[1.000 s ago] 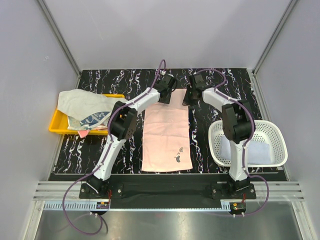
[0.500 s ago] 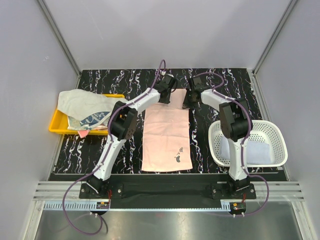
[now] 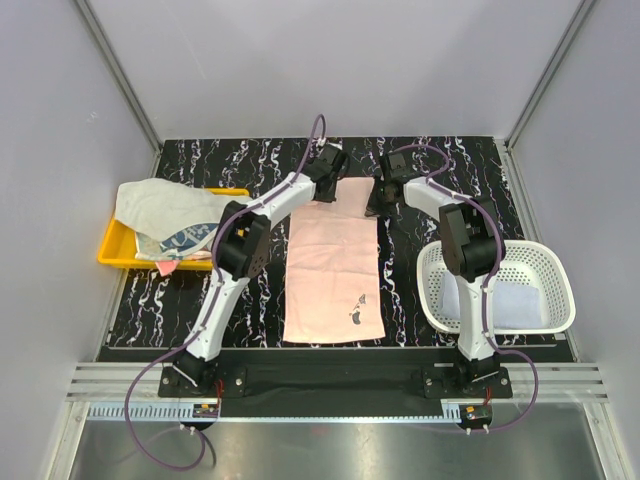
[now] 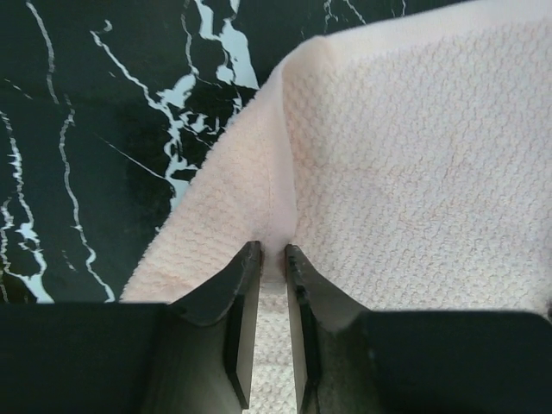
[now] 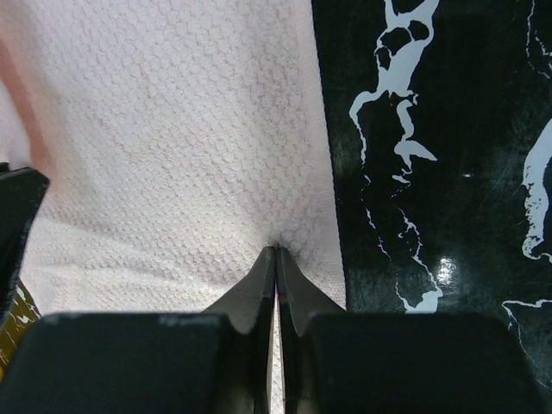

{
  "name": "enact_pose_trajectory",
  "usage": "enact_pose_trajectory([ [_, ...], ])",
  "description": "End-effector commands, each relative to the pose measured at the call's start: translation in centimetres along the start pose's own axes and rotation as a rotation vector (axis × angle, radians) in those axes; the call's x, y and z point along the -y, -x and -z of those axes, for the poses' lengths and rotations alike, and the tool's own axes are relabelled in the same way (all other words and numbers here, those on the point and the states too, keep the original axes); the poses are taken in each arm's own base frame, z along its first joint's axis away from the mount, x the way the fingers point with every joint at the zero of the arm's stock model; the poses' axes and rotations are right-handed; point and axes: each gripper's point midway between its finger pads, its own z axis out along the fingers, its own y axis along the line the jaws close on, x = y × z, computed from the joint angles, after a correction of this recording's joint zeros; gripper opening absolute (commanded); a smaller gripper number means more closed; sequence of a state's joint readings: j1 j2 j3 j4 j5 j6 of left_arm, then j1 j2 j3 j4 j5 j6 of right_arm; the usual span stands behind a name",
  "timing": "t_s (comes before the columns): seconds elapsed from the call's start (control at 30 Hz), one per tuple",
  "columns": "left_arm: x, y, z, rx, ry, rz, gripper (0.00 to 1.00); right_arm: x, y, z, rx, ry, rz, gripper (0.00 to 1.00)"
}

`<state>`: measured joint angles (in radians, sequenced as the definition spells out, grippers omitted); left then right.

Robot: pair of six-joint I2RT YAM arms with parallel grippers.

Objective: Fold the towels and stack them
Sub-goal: Flatten out the crumpled towel

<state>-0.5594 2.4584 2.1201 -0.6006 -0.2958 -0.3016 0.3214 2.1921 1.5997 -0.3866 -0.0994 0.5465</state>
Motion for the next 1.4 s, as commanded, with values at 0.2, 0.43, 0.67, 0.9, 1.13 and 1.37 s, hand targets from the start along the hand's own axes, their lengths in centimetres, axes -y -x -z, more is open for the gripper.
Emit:
enact_pose_trajectory([
  [0.2, -1.3, 5.4, 3.9, 0.129, -0.016, 0.031, 0.09, 0.5, 0.7, -0.4, 0.002, -0.007, -0.012, 0.06],
  [0.43, -1.7, 5.6, 4.1, 0.128, -0.023, 0.022, 0.00, -0.4, 5.2, 1.3, 0.119, 0.007, 0.027, 0.36],
  [0.67, -1.6, 6.0, 4.9, 0.132, -0.052, 0.013, 0.00, 0.7, 10.5, -0.3, 0.193, -0.081, 0.046, 0.41],
  [0.9, -1.4, 6.8, 6.0, 0.151, -0.077, 0.011, 0.00, 1.5, 12.0, -2.1, 0.207, -0.146, 0.060, 0.41],
  [1.13, -1.0, 7.0, 6.2, 0.155, -0.106, 0.003, 0.00, 1.4, 12.7, -2.9, 0.219, -0.155, 0.089, 0.46],
  [1.37, -0.9, 6.8, 6.2, 0.147, -0.113, -0.003, 0.00, 0.9, 12.2, -3.7, 0.215, -0.133, 0.098, 0.50],
])
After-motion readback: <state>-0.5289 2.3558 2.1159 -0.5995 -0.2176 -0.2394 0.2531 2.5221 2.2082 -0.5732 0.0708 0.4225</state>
